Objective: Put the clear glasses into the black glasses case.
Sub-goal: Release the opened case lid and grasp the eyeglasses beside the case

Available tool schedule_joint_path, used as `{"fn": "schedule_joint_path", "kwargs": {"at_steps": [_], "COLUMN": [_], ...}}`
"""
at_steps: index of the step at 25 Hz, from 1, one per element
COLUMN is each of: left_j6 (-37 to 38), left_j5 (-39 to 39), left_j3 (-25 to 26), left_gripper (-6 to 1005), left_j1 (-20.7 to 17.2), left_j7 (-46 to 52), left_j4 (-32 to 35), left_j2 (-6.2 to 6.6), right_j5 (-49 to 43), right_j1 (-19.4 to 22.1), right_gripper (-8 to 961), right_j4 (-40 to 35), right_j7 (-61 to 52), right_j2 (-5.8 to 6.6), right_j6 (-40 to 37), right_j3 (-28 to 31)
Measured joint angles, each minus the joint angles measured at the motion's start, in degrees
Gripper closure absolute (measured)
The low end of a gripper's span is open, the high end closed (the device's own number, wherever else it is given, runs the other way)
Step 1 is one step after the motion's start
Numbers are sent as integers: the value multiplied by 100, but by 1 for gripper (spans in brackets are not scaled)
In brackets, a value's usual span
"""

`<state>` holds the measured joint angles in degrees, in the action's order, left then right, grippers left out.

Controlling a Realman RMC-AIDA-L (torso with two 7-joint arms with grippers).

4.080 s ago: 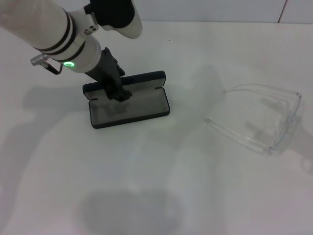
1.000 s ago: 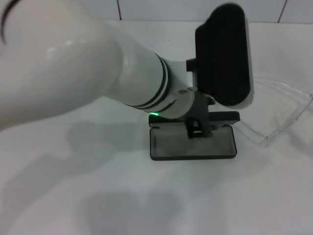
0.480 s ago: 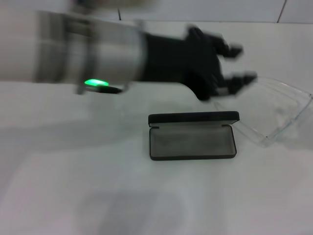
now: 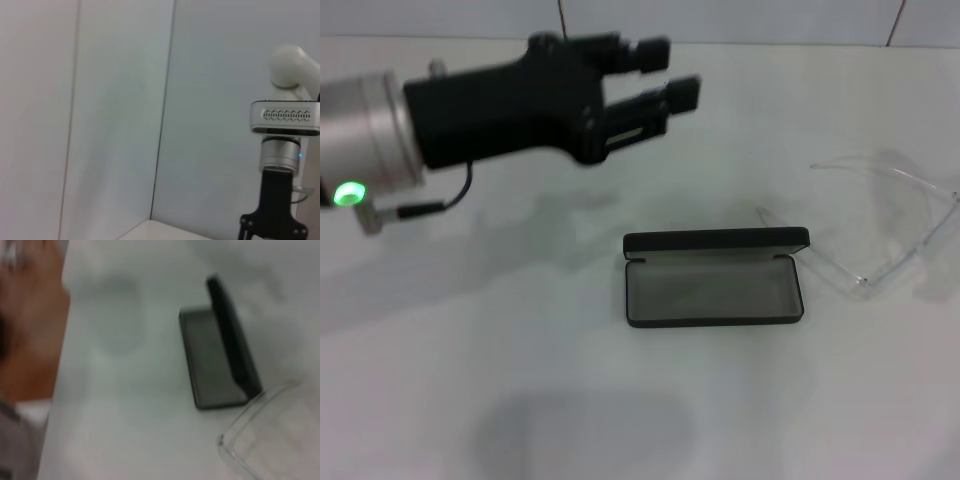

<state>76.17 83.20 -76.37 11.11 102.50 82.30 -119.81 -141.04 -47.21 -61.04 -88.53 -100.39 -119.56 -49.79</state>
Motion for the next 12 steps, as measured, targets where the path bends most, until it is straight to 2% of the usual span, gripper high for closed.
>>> {"fn": "schedule_joint_path", "kwargs": {"at_steps": [3, 4, 5, 6, 7, 8, 12], "left_j6": [122, 183, 266, 357, 444, 510, 651], "left_j5": [-332, -463, -621, -769, -910, -999, -1155], "left_j3": [8, 8, 11, 18, 31, 47, 105], "left_gripper": [524, 524, 524, 524, 525, 525, 525], "left_j1": [-126, -147, -174, -204, -229, -246, -306], "left_j7": [-452, -582, -733, -865, -987, -1087, -1275], "left_j4": [-432, -581, -736, -888, -1016, -1103, -1275], "left_j2": [-2, -2, -2, 0, 2, 4, 5], "right_j5": [-407, -494, -494, -613, -864, -944, -1381], "right_j1": [-190, -209, -209, -234, -314, -338, -383], "right_gripper": [261, 261, 262, 262, 263, 263, 264], "right_j4": [-402, -483, -483, -570, -621, -619, -563], "right_j7": [18, 20, 20, 21, 28, 32, 66], "right_j2": [-223, -280, -280, -348, -509, -559, -895], "right_j6": [232, 327, 327, 440, 677, 760, 1264], "right_j3": [-654, -841, -841, -1063, -1483, -1609, -2248]}}
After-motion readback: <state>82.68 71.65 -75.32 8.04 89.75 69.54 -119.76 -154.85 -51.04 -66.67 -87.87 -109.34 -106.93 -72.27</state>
